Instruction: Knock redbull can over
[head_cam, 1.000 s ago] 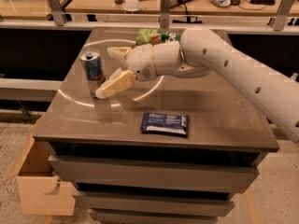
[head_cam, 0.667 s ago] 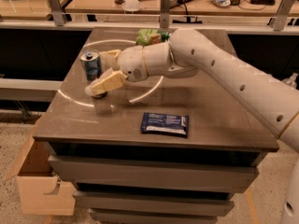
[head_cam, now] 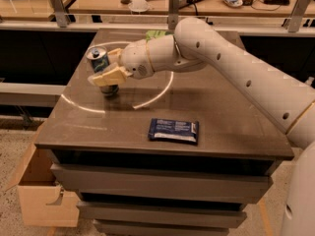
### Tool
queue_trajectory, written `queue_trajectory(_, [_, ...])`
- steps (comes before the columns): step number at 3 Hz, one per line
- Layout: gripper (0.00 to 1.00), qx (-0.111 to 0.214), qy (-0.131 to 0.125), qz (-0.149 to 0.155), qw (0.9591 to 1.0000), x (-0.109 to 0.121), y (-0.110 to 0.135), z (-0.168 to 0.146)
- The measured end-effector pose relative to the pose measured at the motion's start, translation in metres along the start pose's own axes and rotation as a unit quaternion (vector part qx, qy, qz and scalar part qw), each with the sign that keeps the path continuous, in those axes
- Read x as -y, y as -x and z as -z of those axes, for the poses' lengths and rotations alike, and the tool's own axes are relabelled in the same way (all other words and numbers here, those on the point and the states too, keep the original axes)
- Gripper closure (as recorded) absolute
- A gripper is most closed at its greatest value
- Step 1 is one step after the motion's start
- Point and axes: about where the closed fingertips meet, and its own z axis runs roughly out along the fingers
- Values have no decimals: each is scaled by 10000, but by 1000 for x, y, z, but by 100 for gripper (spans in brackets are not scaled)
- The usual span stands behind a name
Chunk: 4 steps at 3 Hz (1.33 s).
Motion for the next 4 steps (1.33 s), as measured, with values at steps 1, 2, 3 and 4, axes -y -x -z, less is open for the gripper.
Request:
queue_trajectory(1, [99,-557,-685,694,9937,4,7,41])
queue_trajectory(2, [100,-640,-1347,936,9844,24,22,63])
queue_trajectory(3, [100,-698,-1338,969,9838,25,21,63])
queue_trajectory(4, [100,-1347,-1240,1351,9738,31,14,73])
